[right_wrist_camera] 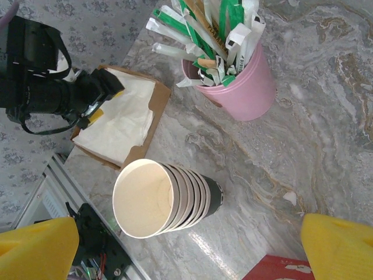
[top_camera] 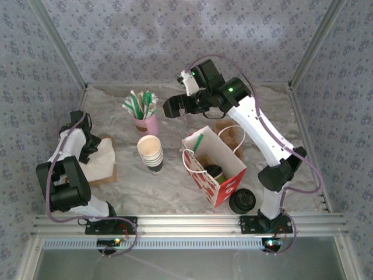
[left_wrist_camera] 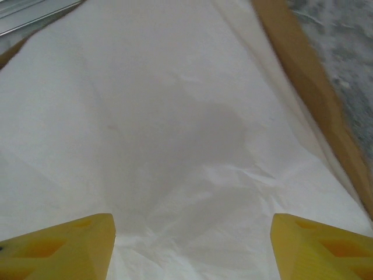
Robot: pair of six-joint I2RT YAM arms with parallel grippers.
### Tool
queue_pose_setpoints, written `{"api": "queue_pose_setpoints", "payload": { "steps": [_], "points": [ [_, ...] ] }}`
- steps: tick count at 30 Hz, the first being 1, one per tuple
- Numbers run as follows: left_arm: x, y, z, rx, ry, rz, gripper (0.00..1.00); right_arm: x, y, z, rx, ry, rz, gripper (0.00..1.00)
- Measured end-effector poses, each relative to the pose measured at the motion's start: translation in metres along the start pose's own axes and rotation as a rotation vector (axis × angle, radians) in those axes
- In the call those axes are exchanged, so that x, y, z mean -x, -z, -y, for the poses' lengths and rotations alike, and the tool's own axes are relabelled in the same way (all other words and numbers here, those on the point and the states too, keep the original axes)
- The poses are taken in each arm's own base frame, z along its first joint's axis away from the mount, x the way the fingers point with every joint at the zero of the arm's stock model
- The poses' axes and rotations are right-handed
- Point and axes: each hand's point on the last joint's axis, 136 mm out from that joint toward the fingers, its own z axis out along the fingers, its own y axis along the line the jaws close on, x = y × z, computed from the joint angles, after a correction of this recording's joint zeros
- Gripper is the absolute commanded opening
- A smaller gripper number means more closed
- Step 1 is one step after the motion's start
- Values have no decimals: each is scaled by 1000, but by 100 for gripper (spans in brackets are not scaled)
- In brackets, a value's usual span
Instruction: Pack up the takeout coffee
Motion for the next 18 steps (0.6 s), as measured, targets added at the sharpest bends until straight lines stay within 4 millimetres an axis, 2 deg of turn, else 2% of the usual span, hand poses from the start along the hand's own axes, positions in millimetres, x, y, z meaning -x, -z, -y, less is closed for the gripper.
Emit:
{"api": "queue_pose_setpoints", "payload": {
  "steps": [3, 5, 10, 18],
  "points": [
    [1, -8, -14, 14, 37, -21, 65, -1, -4, 1, -1, 1, -7, 100],
    [0, -10, -16, 12, 42, -31, 64, -2, -6, 2, -3, -1, -13, 100],
    [-3, -12, -11, -20, 42, -49, 65, -3, -14, 6, -8, -7, -29, 100],
    [-6, -22, -2, -44, 31, -72, 65, -4, -15, 6, -9, -8, -31, 100]
  ]
}}
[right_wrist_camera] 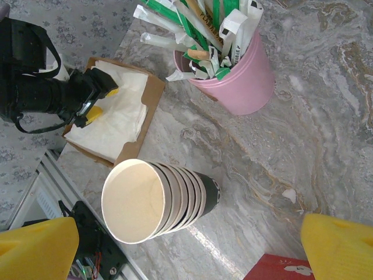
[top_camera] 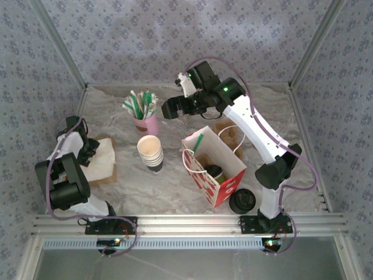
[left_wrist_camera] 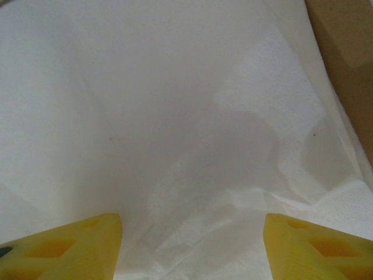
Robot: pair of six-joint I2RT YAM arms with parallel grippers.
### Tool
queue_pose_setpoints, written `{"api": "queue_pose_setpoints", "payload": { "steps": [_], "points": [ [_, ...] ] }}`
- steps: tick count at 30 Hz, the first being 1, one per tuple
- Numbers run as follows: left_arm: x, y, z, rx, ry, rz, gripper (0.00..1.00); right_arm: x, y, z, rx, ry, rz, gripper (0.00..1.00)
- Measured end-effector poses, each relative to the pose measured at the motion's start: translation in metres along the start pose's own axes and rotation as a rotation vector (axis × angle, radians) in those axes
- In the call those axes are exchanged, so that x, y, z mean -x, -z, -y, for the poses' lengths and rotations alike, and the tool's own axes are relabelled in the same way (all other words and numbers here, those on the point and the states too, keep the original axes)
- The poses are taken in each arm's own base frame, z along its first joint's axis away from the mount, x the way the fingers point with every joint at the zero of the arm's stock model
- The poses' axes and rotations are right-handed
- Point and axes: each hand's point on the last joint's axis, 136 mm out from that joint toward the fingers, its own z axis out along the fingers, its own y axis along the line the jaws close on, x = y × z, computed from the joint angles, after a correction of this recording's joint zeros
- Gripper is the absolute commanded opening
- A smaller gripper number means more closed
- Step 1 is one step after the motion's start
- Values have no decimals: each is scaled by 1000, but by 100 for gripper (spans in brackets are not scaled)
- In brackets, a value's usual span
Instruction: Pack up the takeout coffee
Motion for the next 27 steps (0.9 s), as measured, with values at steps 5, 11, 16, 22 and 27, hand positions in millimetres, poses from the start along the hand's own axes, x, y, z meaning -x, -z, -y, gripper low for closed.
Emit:
{"api": "queue_pose_setpoints", "payload": {
  "steps": [5, 11, 16, 22, 27],
  "points": [
    [-1, -5, 1, 4, -4, -7, 63, 0, 0, 0, 0, 0, 0, 100],
    [-1, -7, 1, 2, -6, -4, 54, 0, 0, 0, 0, 0, 0, 100],
    [-3, -11, -2, 7, -5, -7, 53, 0, 0, 0, -1, -1, -2, 100],
    [-3, -11, -3, 8, -1, -5, 42, -1, -1, 1, -1, -1, -3, 100],
    [-4, -12, -4, 10, -5, -6, 39, -1, -1, 1, -1, -1, -3, 100]
  ]
}}
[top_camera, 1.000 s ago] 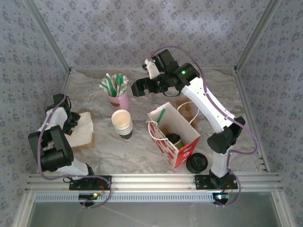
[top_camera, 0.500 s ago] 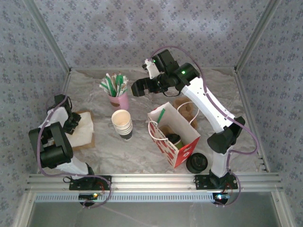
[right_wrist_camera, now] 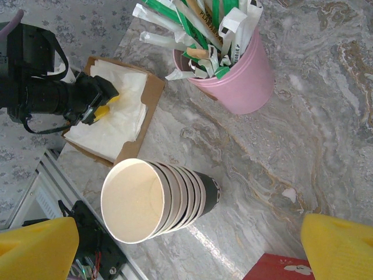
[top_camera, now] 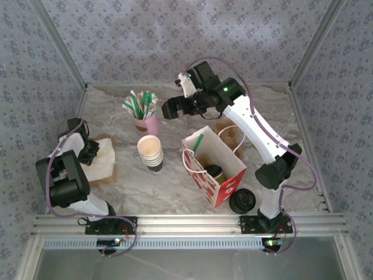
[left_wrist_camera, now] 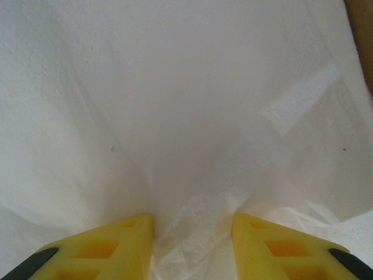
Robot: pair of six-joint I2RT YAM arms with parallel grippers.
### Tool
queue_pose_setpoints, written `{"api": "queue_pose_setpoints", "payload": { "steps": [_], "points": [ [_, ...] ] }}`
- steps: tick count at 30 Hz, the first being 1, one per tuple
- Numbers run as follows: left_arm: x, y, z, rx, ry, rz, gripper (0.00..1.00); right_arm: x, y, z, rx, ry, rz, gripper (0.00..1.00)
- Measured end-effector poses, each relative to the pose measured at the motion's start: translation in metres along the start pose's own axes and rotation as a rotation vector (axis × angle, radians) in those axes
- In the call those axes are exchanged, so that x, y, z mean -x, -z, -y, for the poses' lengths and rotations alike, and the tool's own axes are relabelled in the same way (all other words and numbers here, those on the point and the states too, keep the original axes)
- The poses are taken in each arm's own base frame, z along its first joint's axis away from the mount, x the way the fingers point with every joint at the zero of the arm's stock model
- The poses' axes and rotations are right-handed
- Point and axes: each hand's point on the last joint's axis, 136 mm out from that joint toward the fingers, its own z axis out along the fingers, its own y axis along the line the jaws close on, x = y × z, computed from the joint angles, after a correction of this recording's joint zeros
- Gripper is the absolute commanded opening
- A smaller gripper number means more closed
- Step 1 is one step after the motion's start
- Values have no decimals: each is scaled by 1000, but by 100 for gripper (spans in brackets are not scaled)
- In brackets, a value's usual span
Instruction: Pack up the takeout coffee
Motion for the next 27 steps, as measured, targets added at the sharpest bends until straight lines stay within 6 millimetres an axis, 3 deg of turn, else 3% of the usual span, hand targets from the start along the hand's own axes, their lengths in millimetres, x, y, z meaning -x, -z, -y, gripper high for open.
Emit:
{"api": "queue_pose_setpoints", "payload": {
  "steps": [19, 27],
  "points": [
    [-2, -9, -1, 12, -2, -9, 39, -3, -3, 2, -4, -4, -11, 100],
    [-3, -10, -2, 12, 0, -9, 24, -3, -3, 2, -3, -3, -9, 100]
  ]
}}
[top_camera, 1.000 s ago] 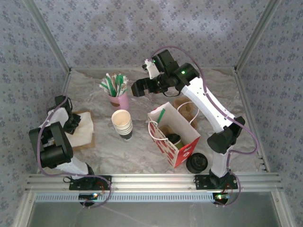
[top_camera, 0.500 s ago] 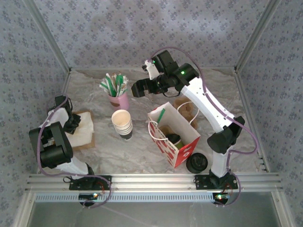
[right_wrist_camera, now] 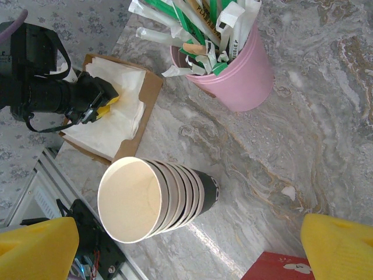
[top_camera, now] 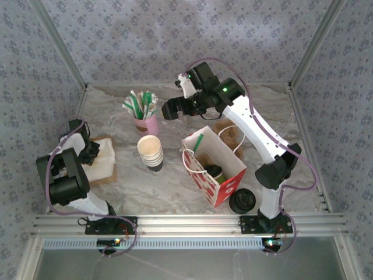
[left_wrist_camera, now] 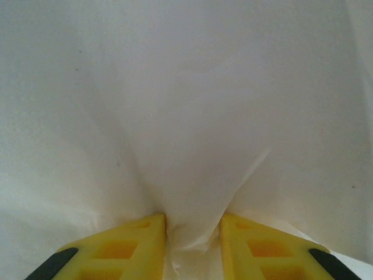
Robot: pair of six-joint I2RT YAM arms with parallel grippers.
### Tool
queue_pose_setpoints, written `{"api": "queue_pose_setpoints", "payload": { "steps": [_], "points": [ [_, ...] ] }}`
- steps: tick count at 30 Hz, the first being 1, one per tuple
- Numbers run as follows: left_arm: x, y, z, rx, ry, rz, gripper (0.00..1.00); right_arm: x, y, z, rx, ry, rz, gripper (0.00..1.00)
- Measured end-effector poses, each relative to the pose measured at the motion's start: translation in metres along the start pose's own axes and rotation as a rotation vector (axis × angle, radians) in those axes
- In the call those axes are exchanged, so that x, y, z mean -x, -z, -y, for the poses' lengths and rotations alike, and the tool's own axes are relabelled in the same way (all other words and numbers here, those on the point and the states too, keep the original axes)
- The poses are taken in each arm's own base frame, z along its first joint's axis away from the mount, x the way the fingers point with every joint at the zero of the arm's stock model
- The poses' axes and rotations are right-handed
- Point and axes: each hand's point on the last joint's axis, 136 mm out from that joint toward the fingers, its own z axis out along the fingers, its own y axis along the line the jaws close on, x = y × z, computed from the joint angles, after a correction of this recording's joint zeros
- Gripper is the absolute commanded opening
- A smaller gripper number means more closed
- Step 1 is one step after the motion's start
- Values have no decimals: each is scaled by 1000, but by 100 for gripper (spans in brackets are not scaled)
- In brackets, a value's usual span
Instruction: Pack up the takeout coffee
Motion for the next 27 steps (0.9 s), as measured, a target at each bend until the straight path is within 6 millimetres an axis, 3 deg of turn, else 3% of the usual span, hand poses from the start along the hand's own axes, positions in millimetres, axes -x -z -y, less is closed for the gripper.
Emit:
{"api": "queue_pose_setpoints", "payload": {
  "steps": [6, 22, 27],
  "points": [
    [0, 0, 0, 0, 1, 1, 23, 0, 0, 0, 0, 0, 1, 100],
    [5, 20, 0, -29, 2, 35, 0, -3, -1, 1, -2, -2, -6, 100],
    [7, 29, -1, -41, 6, 50, 0, -3, -1, 1, -1, -2, -5, 100]
  ]
}}
